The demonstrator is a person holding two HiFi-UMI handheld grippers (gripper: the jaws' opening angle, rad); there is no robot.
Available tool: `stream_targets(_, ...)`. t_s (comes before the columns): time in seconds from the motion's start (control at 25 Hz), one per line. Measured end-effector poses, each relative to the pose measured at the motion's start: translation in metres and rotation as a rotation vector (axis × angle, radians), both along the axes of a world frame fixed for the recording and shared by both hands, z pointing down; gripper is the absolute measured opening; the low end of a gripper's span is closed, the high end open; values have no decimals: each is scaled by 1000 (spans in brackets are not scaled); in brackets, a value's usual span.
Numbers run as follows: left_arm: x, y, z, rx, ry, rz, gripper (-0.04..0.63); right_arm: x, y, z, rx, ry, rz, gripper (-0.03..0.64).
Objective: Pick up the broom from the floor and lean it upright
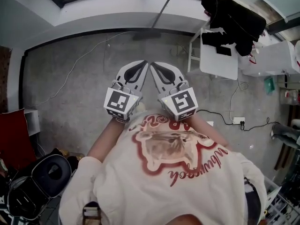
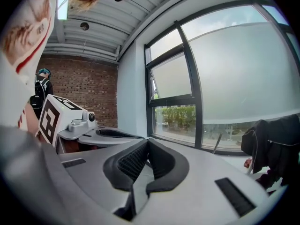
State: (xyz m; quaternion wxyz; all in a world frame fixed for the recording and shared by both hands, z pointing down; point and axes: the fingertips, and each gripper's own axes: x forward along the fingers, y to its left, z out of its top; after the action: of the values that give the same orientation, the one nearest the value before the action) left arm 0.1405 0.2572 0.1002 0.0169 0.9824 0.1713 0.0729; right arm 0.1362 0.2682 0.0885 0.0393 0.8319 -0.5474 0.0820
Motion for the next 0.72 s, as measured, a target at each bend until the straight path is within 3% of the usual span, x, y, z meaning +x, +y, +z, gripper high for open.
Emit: stream_targets(0.72,-5,-12,-8,19,21,2,21,-1,-10,-6,22,5,18,25)
